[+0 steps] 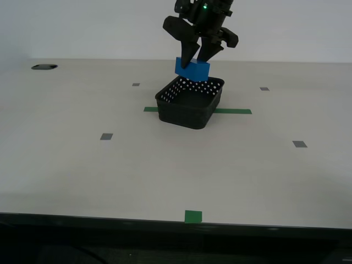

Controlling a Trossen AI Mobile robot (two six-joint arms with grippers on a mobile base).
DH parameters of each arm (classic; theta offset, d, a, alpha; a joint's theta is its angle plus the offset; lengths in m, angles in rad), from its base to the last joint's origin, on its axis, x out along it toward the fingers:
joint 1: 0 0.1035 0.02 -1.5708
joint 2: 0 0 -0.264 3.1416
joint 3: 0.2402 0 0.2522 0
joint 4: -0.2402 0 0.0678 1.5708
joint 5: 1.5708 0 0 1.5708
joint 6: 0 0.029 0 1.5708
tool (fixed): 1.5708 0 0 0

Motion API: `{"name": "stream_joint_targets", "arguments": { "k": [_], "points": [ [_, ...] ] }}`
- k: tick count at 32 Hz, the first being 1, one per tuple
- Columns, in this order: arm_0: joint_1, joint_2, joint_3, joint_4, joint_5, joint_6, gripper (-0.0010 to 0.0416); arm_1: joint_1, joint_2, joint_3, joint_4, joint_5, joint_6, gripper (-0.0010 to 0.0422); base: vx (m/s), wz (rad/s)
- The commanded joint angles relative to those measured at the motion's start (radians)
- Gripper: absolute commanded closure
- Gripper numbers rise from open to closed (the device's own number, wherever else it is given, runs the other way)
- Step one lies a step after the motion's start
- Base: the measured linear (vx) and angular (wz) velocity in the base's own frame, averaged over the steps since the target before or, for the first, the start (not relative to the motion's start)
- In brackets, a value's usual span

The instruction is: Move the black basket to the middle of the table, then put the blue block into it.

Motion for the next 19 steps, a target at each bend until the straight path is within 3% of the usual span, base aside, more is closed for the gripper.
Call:
{"name": "stream_joint_targets", "arguments": {
  "k": [1,4,14,19],
  "points": [
    [0.001,-0.001,0.001,0.009,-0.005,-0.004,0.0391,0.0,0.0,0.001,-0.001,-0.001,0.002,0.0412,0.0,0.0],
    [0.002,-0.001,0.001,0.011,-0.005,-0.004,0.036,0.0,0.0,0.001,-0.001,-0.001,0.002,0.0412,0.0,0.0],
    [0.004,-0.001,0.001,0.006,-0.004,0.006,0.0124,-0.001,0.0,0.001,-0.018,-0.001,-0.006,0.0412,0.0,0.0],
    [0.005,-0.001,0.001,-0.001,-0.003,0.016,0.0088,-0.002,0.0,0.001,-0.019,-0.001,-0.006,0.0412,0.0,0.0]
  ]
}}
